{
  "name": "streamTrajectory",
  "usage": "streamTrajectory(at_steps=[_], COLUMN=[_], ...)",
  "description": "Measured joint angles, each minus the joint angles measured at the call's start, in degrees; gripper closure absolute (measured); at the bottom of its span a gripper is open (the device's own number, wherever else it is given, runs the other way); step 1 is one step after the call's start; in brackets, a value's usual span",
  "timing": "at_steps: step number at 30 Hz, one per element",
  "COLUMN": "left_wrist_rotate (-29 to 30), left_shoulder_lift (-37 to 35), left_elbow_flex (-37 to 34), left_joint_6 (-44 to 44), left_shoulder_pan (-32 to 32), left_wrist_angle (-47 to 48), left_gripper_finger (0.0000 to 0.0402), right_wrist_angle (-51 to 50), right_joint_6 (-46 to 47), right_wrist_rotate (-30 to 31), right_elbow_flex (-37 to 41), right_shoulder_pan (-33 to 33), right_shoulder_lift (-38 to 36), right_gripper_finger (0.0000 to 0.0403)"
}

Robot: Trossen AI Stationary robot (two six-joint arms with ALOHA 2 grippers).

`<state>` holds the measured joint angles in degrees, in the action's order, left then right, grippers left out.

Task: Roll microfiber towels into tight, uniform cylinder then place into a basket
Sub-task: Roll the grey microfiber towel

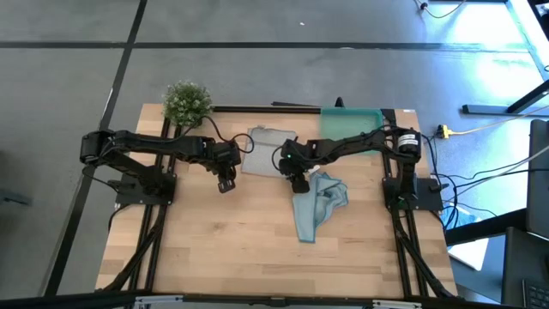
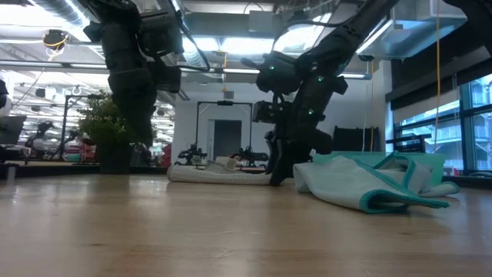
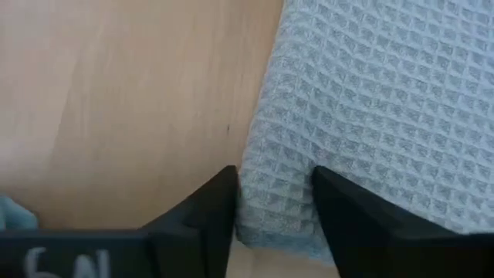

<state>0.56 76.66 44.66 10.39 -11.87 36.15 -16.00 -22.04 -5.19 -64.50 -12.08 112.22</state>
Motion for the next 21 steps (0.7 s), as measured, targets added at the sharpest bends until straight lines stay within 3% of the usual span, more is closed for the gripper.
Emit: streamTrajectory(at_steps=[4,9,17,21], left_wrist_rotate=[-0.6,-2.0,-1.2,-1.0], left_shoulder_lift=[0.0,0.0,0.0,0.2], left_elbow_flex=[0.0,0.0,0.0,0.0], left_joint_6=[-1.5,-10.8,-14.0,-14.0], left_shoulder_pan=[0.1,1.5,2.6,2.6], left_wrist_angle=[-2.7,-6.8,-7.5,-7.4], left_gripper_finger=[0.0305,0.0305,0.0305,0.0305], right_wrist_angle=[0.8,2.7,1.0,-3.3], right_joint_6=[0.7,0.8,3.9,4.0], right_wrist_rotate=[0.5,0.9,-4.0,-9.6], right_elbow_flex=[0.1,0.1,-1.2,-4.3], right_shoulder_pan=[0.0,-0.1,-0.6,-1.2], right_shoulder_lift=[0.1,0.2,0.5,0.8], right_gripper_finger=[0.0294,0.0386,0.0391,0.0391])
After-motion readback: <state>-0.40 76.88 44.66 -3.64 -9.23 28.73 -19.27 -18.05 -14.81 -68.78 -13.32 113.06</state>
